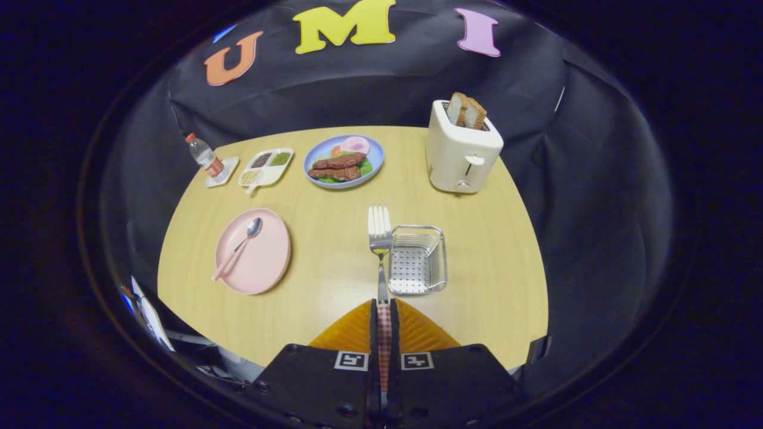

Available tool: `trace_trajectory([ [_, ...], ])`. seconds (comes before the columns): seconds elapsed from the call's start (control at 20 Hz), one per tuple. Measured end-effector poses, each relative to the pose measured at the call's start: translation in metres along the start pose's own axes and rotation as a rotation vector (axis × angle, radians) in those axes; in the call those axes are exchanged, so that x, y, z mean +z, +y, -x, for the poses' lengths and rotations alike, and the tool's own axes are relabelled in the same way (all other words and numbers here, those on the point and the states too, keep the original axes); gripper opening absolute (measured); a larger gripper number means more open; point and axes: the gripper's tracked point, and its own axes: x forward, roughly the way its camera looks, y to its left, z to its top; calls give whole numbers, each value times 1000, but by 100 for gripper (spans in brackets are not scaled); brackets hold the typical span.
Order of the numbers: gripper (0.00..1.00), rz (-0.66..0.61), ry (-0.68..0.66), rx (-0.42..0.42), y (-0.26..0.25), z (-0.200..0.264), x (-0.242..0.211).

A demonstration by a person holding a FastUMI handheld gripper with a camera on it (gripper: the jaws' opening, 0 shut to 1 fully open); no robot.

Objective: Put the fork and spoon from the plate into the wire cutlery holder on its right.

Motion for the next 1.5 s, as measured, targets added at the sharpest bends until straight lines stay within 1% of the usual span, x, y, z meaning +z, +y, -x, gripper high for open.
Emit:
trace_trajectory([
  [0.3,5,-16,134,-20,-31,-4,11],
  [0.55,5,-59,355,22,-38,-8,-3],
  [0.7,5,-26,495,61,-40,-7,-12],
  [0.8,5,-41,574,58,-43,-12,-11],
  [1.05,5,-48,685,34,-40,-31,1],
  [1.25,5,-43,732,20,-33,-49,12],
  [1.5,6,-31,805,18,-24,-67,12],
])
